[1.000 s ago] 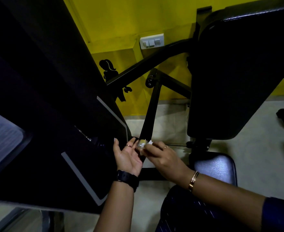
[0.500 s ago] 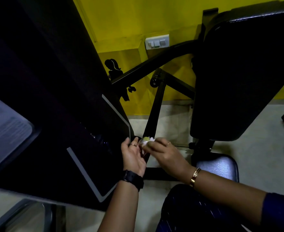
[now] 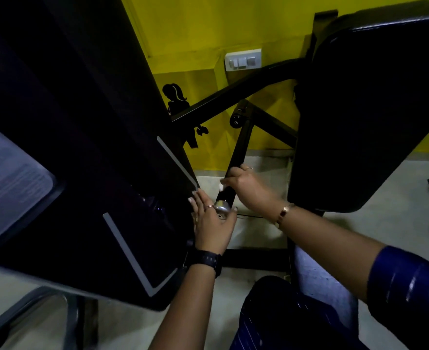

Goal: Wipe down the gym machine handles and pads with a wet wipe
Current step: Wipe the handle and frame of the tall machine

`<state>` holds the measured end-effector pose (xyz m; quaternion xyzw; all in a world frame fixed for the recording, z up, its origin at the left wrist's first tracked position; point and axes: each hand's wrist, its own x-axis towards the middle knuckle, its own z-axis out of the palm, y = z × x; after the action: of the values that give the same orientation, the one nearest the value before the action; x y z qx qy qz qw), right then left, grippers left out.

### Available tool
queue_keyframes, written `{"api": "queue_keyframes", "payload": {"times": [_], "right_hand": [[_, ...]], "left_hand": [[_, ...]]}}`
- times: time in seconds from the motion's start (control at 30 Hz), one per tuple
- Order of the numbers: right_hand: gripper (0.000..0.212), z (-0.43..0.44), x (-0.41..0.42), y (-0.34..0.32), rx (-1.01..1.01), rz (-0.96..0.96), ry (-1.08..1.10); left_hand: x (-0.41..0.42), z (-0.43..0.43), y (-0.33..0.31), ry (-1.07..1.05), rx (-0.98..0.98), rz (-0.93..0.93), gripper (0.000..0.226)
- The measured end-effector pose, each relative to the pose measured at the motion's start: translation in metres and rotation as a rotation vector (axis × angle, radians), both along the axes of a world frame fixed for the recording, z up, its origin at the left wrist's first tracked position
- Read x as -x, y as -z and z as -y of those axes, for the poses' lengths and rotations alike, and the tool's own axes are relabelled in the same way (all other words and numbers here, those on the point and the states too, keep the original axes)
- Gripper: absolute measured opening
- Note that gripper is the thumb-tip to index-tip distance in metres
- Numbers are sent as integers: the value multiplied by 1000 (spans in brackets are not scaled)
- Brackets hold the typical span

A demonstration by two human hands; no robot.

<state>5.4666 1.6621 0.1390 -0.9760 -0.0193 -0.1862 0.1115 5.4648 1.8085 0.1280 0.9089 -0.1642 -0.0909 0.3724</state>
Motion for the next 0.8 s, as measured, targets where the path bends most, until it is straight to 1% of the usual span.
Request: {"api": "queue_keyframes", "payload": {"times": [0.07,0.17,0.23,0.27,0.33,0.4,0.47,0.53,0.57,0.6,0.67,0.73,0.8], "right_hand": [[41,-7,17,16,-58,103,47],[29,-22,34,18,-69,156,-70],[18,-20,27,8,-23,139,-159],[16,-17,21,2,4,126,-185],[21,-5,3,0,29,86,-178],[30,7,-9,2,7,57,-106],[35,15,-13,11,-87,67,-14],[29,11,-9,20,-258,83,65],[26,4,-2,24,-313,98,88],[26,-3,6,26,-319,138,89],[30,-18,21,27,-273,206,7],[28,-17,21,25,-231,240,-72],[28,-5,7,20,-168,203,-85]], "left_hand": [[2,0,-6,16,-138,119,96],[1,3,-13,30,-269,225,89],[-1,7,-16,41,-337,253,90],[-1,9,-18,48,-374,261,93],[-1,12,-17,43,-436,282,100],[-1,14,-15,29,-457,299,99],[0,15,-11,17,-447,316,100],[-1,15,-8,12,-396,337,101],[-2,14,-7,19,-381,336,100],[-3,14,-8,31,-379,327,98],[-5,16,-11,49,-387,293,93],[-6,17,-13,49,-390,268,93],[-7,18,-11,42,-374,268,98]]}}
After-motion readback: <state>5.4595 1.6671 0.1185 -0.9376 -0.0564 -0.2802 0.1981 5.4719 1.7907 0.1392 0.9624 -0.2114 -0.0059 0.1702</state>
